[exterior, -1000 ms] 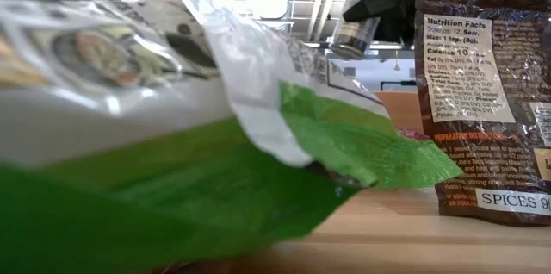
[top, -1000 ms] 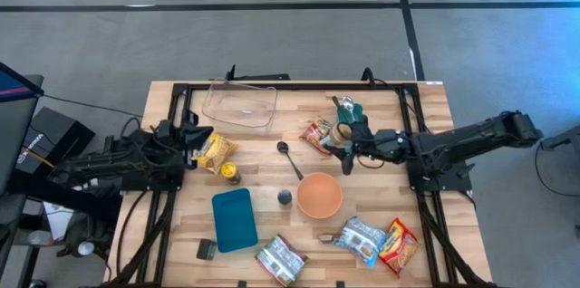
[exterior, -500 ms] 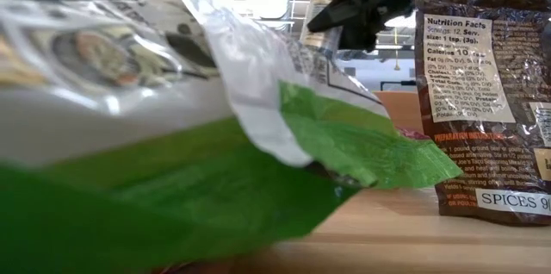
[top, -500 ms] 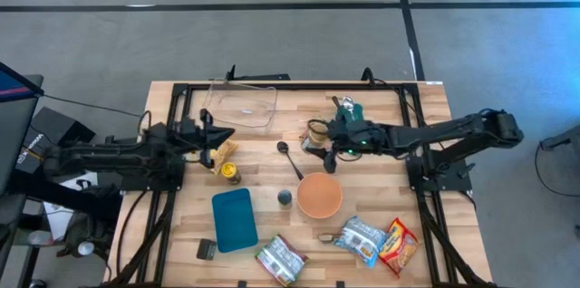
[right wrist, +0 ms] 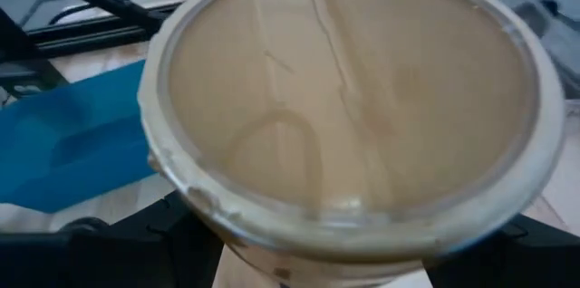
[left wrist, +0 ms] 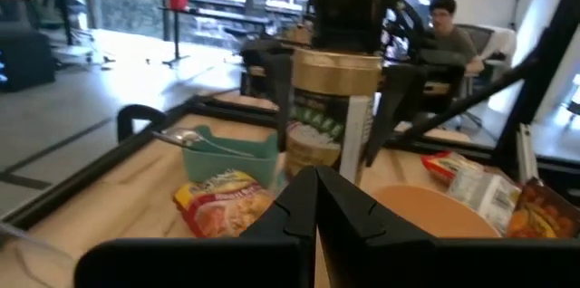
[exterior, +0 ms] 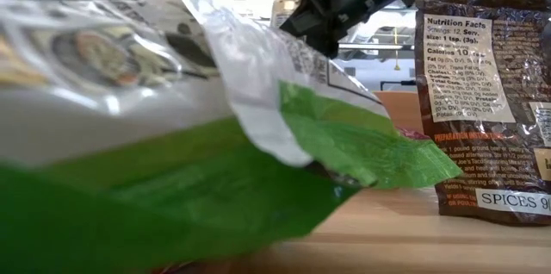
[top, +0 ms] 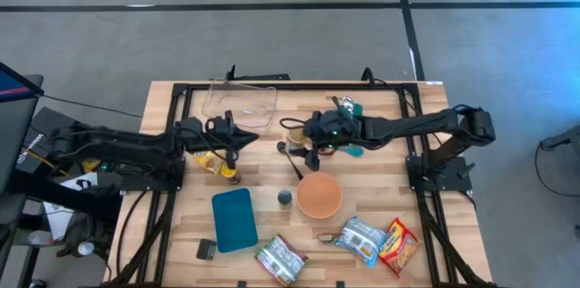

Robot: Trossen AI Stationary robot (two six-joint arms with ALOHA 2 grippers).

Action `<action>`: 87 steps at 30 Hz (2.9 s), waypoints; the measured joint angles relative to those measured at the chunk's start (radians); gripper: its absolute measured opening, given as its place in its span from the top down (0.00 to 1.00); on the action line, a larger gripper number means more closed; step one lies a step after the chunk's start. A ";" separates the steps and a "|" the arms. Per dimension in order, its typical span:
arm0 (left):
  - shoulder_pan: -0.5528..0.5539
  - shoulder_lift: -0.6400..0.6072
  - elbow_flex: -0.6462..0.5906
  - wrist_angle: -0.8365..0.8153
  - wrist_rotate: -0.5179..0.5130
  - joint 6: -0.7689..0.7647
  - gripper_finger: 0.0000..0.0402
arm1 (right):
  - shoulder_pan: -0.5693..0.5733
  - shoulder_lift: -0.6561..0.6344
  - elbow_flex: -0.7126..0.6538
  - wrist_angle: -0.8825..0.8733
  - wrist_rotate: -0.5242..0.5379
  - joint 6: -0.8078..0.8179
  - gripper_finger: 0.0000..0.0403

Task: Pick & Place Food Item
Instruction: Put the gold seasoning bottle into the blue bin

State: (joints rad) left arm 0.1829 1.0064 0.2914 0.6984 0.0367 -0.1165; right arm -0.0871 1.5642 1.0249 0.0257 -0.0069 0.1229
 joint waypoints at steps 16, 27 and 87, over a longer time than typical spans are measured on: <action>-0.006 0.074 0.024 0.021 0.096 0.014 0.93 | -0.014 0.147 0.118 -0.037 -0.127 -0.003 0.29; -0.058 0.074 0.024 0.017 0.096 0.060 0.47 | -0.015 0.159 0.139 -0.040 -0.128 -0.018 0.29; -0.059 0.447 0.219 0.208 0.094 0.002 0.09 | 0.002 0.157 0.139 -0.041 -0.153 -0.026 0.29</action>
State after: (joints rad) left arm 0.1236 1.4530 0.5106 0.9064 0.1303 -0.1146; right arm -0.0853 1.7214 1.1641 -0.0151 -0.1600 0.0971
